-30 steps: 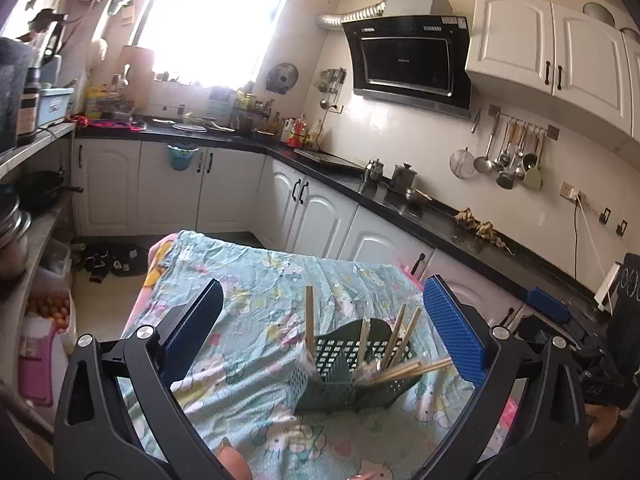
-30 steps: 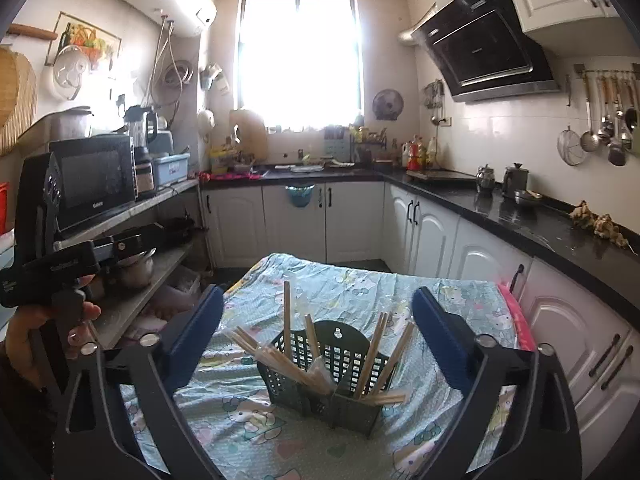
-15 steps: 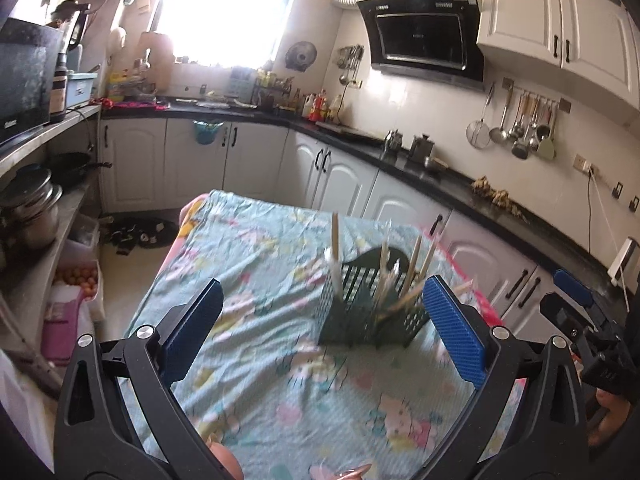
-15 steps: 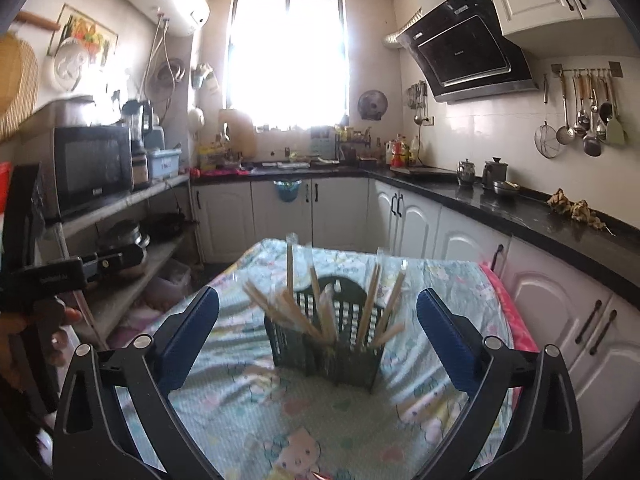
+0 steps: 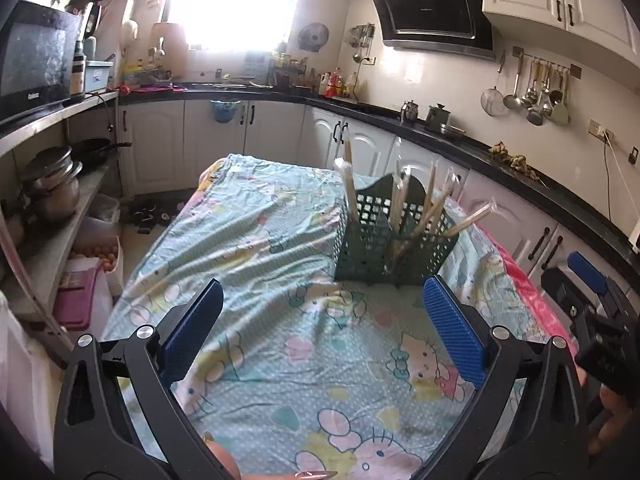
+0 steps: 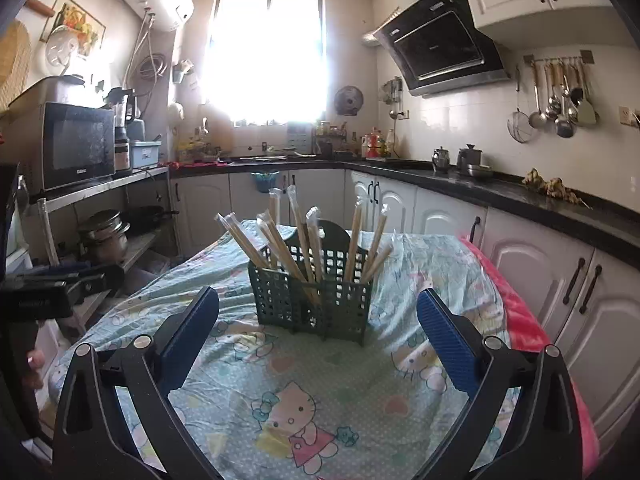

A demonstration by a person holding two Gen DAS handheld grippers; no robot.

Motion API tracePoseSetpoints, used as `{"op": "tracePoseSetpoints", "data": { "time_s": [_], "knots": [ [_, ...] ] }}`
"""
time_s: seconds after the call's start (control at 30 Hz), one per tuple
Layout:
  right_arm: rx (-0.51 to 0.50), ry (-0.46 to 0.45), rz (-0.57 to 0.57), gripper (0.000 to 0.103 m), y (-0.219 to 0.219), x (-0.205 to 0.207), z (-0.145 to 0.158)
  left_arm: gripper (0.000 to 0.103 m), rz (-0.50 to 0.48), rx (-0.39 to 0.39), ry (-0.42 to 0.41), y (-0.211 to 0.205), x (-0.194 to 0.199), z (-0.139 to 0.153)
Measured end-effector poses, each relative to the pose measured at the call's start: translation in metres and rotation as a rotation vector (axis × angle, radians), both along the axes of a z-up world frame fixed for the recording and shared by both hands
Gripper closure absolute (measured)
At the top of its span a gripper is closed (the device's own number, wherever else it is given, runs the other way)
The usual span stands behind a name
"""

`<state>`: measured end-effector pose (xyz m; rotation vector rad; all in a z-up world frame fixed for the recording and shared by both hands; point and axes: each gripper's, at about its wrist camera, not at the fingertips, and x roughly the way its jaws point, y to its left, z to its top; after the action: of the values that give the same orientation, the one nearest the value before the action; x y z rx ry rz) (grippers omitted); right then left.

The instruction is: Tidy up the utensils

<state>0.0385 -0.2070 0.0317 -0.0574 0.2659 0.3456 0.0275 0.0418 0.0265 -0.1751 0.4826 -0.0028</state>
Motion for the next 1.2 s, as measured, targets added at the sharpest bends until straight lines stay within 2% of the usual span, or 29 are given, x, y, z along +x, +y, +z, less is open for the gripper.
{"op": "tracePoseSetpoints", "data": {
  "time_s": [0.13, 0.27, 0.47, 0.63, 1.2],
  "knots": [
    [0.017, -0.038, -0.037, 0.007, -0.008, -0.004, -0.015, 0.011, 0.0, 0.014, -0.017, -0.01, -0.004, -0.015],
    [0.02, -0.032, -0.054, 0.007, -0.014, -0.002, -0.025, 0.011, -0.011, 0.02, -0.039, -0.019, -0.005, -0.025],
    [-0.033, -0.126, -0.065, 0.007, -0.016, -0.012, -0.034, 0.011, 0.006, 0.038, -0.095, -0.024, -0.01, -0.031],
    [-0.007, -0.091, -0.054, 0.007, -0.018, -0.011, -0.037, 0.011, 0.016, 0.03, -0.101, -0.021, -0.011, -0.032],
    [-0.002, -0.098, -0.032, 0.007, -0.009, -0.017, -0.036, 0.011, 0.033, 0.031, -0.093, -0.02, -0.01, -0.03]
  ]
}}
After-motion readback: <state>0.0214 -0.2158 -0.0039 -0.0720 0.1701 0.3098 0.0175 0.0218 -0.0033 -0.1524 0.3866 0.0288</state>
